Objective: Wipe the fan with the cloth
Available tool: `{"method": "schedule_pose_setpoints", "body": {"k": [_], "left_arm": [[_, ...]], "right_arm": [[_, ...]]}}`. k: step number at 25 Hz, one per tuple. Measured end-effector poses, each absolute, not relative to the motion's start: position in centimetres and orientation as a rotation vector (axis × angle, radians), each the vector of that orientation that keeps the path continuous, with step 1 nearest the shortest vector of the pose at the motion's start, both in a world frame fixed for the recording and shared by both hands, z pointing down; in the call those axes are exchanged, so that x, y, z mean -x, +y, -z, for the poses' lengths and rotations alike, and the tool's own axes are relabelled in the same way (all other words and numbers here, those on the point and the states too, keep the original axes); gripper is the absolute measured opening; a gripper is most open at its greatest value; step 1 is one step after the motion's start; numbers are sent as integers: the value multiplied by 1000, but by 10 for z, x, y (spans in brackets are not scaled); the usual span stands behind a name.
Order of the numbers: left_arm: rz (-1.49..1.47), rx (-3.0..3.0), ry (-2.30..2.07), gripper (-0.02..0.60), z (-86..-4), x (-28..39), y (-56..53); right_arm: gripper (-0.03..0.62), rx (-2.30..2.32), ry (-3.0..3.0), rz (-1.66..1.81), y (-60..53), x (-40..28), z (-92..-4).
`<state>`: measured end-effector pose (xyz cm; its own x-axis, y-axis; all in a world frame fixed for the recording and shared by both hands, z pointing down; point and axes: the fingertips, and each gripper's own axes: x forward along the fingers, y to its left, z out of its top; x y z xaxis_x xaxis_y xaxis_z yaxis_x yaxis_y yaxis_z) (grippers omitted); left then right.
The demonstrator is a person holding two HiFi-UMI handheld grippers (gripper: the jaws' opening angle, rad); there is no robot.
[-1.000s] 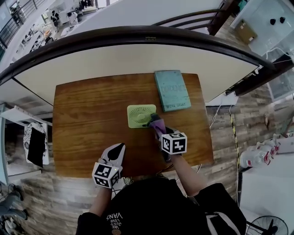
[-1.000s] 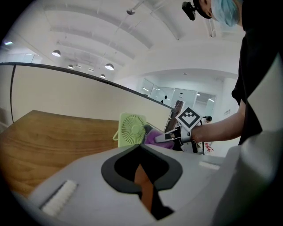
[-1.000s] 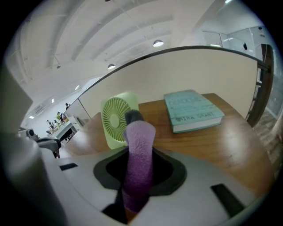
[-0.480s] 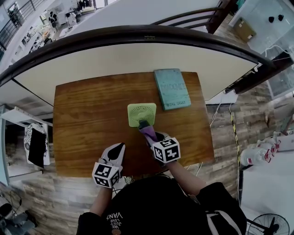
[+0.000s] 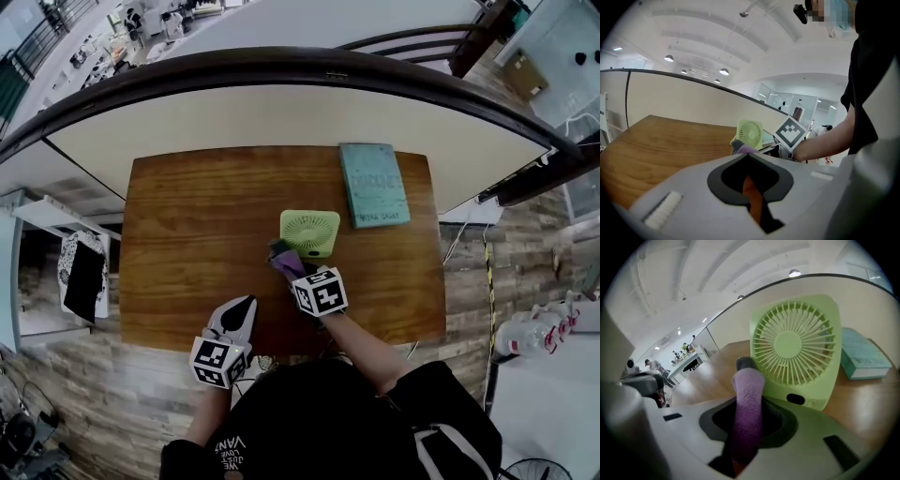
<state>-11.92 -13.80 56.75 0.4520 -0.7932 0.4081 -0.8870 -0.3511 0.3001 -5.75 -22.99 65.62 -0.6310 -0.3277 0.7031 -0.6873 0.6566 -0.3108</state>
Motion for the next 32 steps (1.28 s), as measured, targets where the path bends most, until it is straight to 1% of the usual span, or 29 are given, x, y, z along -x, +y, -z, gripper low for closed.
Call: {"method": "schedule_pose_setpoints", "body": {"k": [9, 22, 32], "left_arm": [[-274, -2252, -1361, 11, -573, 106, -143], [-283, -2334, -1265, 11, -572, 80, -152], [-264, -2358, -1249, 11, -563, 79, -151]], "right_arm": [[98, -869, -2216, -785, -235, 17, -660], [98, -1122, -2106, -867, -240, -71, -662], [98, -1211, -2136, -875, -227, -81, -638]]}}
